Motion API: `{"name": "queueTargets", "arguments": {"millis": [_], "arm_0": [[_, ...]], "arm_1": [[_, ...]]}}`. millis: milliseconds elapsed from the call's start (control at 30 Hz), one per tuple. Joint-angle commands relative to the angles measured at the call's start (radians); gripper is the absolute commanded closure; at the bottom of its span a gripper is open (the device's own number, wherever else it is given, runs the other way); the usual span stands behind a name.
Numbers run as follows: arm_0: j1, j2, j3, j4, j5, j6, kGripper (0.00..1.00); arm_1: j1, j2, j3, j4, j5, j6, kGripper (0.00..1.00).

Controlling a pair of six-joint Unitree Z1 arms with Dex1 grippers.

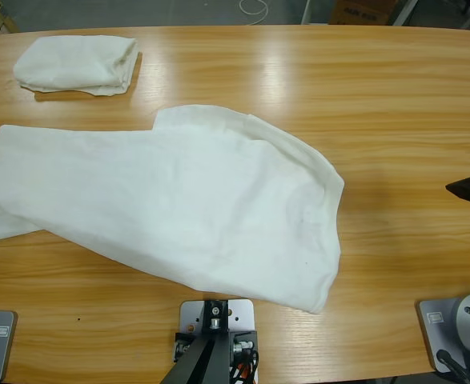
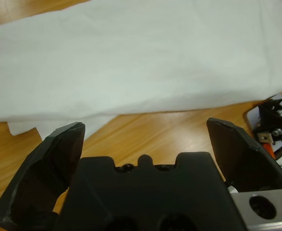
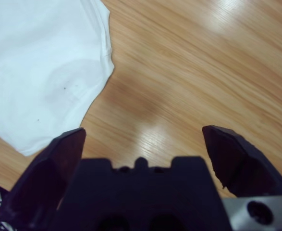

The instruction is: Fold clothes

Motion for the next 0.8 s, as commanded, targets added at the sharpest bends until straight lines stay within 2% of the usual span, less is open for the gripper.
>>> {"name": "queueTargets", "arguments": {"millis": [33, 233, 333, 467, 633, 700, 800], "arm_0": [[-0.009, 0.034, 0.002, 0.000, -0.010, 0.001, 0.004], [-0.008, 0.035, 0.002, 0.000, -0.010, 0.001, 0.004], [-0.008, 0.038, 0.002, 0.000, -0.010, 0.003, 0.004], [-0.009, 0.052, -0.002, 0.002, -0.010, 0.002, 0.004], [-0.009, 0.031, 0.001, 0.001, -0.010, 0.001, 0.004], [-0.008, 0.036, 0.000, 0.002, -0.010, 0.001, 0.004], [-0.009, 0.040, 0.000, 0.002, -0.008, -0.001, 0.000]], "arm_1": [[-0.009, 0.032, 0.020, 0.001, 0.012, 0.006, 0.000], [-0.009, 0.051, 0.019, 0.006, 0.022, 0.003, 0.000], [-0.009, 0.086, -0.023, -0.002, 0.119, -0.025, 0.003], [0.008, 0.321, -0.206, 0.001, 0.189, -0.116, 0.071], [0.015, 0.596, -0.429, 0.004, 0.170, -0.226, 0.103], [0.021, 0.693, -0.523, 0.010, 0.171, -0.253, 0.147], [0.022, 0.827, -0.612, 0.012, 0.220, -0.256, 0.147]]}}
